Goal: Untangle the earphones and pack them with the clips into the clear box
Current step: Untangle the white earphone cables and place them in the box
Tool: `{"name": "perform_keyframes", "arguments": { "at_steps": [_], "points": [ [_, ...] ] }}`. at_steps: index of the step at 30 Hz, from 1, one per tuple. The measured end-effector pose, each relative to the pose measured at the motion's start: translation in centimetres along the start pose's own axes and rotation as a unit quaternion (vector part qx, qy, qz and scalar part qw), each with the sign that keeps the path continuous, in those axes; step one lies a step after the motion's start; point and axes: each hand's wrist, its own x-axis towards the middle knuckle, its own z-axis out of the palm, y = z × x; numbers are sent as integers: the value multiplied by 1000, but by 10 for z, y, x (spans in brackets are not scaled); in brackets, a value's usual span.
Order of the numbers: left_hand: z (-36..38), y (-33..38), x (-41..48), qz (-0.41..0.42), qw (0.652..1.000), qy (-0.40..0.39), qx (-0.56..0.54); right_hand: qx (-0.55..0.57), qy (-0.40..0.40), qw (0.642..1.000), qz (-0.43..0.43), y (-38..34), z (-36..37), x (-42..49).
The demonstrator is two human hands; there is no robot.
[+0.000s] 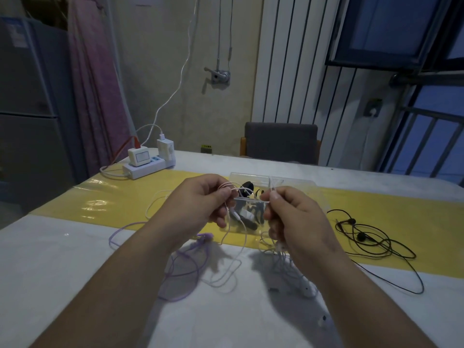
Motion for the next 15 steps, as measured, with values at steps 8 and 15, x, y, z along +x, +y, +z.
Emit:
{"name": "perform_keyframes", "arguments": {
  "at_steps": [8, 15],
  "points": [
    [0, 1, -1, 22, 1000, 15, 0, -54, 30, 998, 26, 12, 11, 0],
    [2, 1, 0, 25, 995, 31, -88, -19, -61, 998, 20, 8, 17, -7]
  ]
}}
